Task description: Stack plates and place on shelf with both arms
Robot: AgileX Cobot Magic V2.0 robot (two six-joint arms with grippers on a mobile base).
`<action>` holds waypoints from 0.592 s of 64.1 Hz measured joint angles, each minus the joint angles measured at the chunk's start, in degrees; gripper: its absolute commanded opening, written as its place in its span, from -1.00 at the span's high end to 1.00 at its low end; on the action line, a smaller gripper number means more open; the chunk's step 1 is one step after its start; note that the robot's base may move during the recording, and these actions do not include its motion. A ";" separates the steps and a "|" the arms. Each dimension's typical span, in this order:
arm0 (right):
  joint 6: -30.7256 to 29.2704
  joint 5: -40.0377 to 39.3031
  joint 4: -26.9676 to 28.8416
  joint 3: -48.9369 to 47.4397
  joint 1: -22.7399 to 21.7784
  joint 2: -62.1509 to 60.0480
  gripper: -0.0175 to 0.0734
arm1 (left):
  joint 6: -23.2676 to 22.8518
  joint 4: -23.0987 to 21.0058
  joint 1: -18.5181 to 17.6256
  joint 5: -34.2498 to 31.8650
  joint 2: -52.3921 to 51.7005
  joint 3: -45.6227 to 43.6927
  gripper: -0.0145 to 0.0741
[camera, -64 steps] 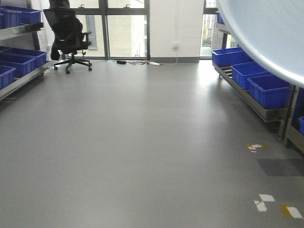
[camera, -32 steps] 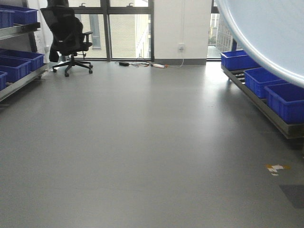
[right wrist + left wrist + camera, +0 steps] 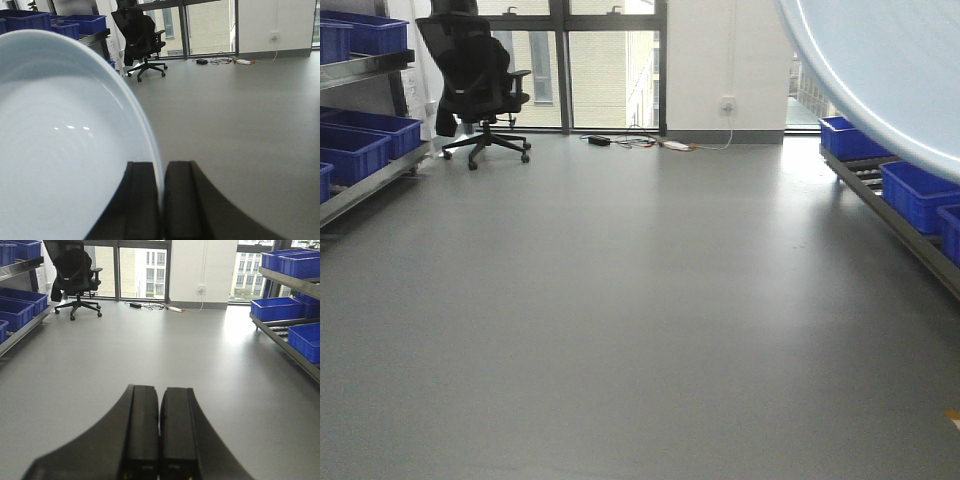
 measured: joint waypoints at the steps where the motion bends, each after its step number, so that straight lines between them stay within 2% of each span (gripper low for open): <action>1: 0.00 0.00 0.00 0.00 0.00 0.00 0.50 | 0.00 0.00 0.00 0.00 0.00 0.00 0.49; 38: 0.00 0.00 0.00 0.00 0.00 0.00 0.50 | 0.00 0.00 0.00 0.00 0.00 0.00 0.49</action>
